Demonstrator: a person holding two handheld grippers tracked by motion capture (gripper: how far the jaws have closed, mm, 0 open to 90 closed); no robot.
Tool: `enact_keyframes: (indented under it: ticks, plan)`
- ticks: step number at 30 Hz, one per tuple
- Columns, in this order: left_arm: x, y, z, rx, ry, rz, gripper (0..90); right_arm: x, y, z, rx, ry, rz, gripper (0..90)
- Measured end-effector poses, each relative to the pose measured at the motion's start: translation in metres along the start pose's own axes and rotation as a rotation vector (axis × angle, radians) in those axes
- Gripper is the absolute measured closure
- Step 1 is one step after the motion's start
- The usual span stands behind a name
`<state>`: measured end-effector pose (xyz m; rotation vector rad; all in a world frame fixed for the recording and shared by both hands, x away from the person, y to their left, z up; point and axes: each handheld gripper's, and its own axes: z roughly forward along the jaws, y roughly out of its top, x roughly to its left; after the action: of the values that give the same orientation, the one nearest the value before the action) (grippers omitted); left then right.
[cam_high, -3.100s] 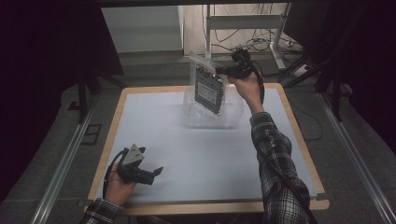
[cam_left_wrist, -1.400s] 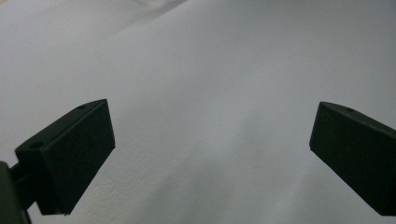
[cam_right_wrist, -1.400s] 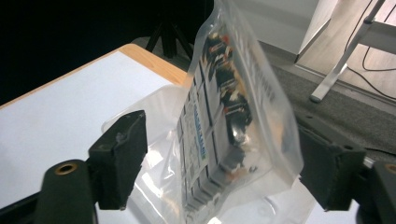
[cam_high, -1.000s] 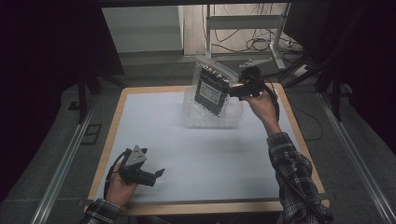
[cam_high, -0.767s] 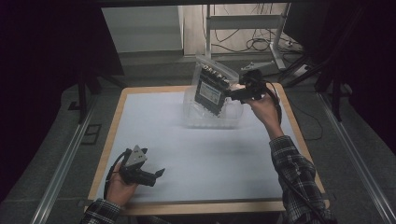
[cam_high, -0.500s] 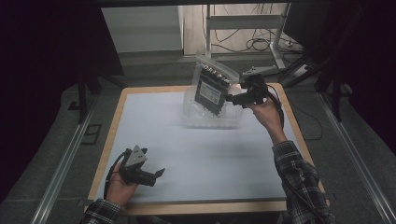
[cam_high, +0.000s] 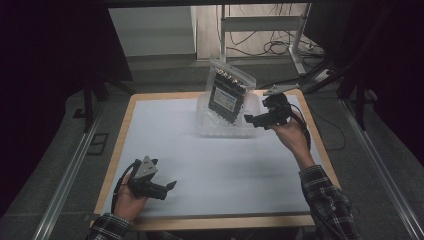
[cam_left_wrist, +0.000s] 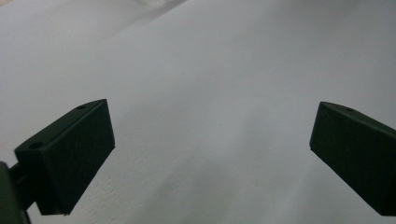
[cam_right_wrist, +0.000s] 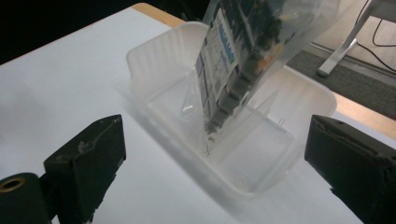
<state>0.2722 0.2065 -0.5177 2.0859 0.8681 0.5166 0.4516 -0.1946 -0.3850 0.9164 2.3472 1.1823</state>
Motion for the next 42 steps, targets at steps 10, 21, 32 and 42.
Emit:
enact_keyframes:
  ticks: [10, 21, 32, 42]
  plan:
    - [-0.001, 0.0, 0.0, 0.006, 0.0, 0.006, 0.0, 0.015, -0.026, -0.013, 0.001, -0.014, -0.018, 2.7]
    - [-0.001, 0.0, 0.001, 0.006, 0.001, 0.008, 0.0, 0.024, -0.054, -0.024, -0.024, -0.015, -0.025, 0.0]
    - [-0.003, 0.0, 0.001, 0.006, 0.003, 0.012, 0.0, 0.037, -0.077, -0.034, -0.014, -0.016, -0.046, 0.0]
    - [-0.003, 0.0, 0.001, 0.007, 0.005, 0.027, 0.0, 0.049, -0.106, -0.026, 0.03, 0.009, -0.055, 0.0]
